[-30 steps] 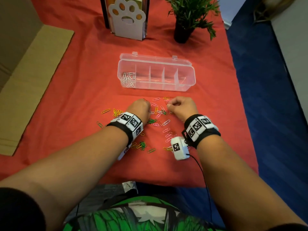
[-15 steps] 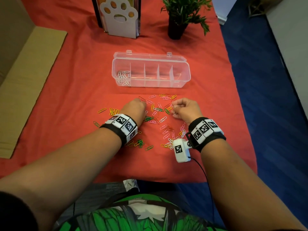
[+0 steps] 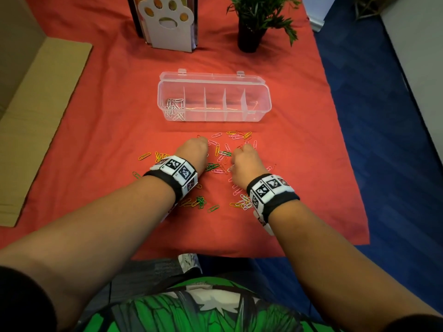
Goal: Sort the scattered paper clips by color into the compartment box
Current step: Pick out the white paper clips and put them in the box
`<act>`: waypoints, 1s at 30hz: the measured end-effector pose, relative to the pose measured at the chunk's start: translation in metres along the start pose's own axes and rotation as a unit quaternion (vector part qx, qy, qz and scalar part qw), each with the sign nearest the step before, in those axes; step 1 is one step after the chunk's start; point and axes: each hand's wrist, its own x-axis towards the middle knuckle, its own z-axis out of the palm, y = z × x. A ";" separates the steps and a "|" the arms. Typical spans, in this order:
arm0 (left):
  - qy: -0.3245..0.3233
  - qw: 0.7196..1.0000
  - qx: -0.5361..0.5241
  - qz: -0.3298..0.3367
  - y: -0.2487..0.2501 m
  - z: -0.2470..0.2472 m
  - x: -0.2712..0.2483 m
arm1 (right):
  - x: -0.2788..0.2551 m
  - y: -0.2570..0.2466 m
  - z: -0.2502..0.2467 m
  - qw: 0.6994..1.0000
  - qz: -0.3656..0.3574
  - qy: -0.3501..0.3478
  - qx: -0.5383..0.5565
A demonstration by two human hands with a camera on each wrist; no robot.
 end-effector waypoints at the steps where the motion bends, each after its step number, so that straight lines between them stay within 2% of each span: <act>1: 0.003 1.000 0.005 -0.006 0.000 0.001 0.000 | 0.000 -0.002 0.000 1.000 -0.013 0.001 -0.028; 5: 0.004 0.999 0.033 -0.008 -0.002 0.002 0.002 | -0.003 -0.004 -0.001 0.994 -0.052 0.025 -0.097; 9: -0.016 0.998 0.061 -0.001 0.000 0.000 0.002 | -0.003 -0.002 -0.001 0.994 -0.044 0.034 -0.091; 17: -0.028 0.997 0.067 0.006 0.003 0.003 0.007 | 0.001 -0.013 -0.002 0.991 -0.045 0.007 -0.128; 19: -0.024 0.999 0.042 0.003 0.003 0.006 0.008 | 0.006 -0.008 -0.006 0.996 -0.031 -0.020 -0.085; 21: -0.008 1.000 0.011 -0.004 0.000 0.009 0.009 | 0.011 -0.002 -0.012 0.998 0.026 -0.049 0.037; 22: 0.003 1.000 -0.002 -0.006 -0.002 0.010 0.009 | 0.013 0.002 -0.015 0.988 0.061 -0.057 0.132; 23: 0.015 1.000 -0.014 -0.006 -0.003 0.011 0.009 | 0.015 0.005 -0.017 0.963 0.094 -0.065 0.243; 24: 0.026 0.999 -0.022 -0.006 -0.004 0.012 0.009 | 0.015 0.006 -0.020 0.922 0.123 -0.065 0.361; 25: 0.031 0.999 -0.026 -0.005 -0.006 0.013 0.009 | 0.014 0.007 -0.022 0.863 0.151 -0.059 0.478; 26: 0.031 0.999 -0.026 -0.001 -0.007 0.013 0.009 | 0.013 0.007 -0.025 0.790 0.176 -0.052 0.585; 27: 0.026 0.999 -0.023 0.003 -0.008 0.013 0.009 | 0.014 0.008 -0.027 0.730 0.193 -0.048 0.653; 28: 0.021 1.000 -0.017 0.005 -0.008 0.013 0.010 | 0.014 0.008 -0.028 0.708 0.198 -0.048 0.676; 29: 0.015 1.000 -0.007 0.005 -0.009 0.013 0.011 | 0.017 0.007 -0.029 0.733 0.190 -0.049 0.652; 30: 0.008 1.000 0.007 0.003 -0.010 0.013 0.011 | 0.019 0.005 -0.029 0.792 0.169 -0.050 0.585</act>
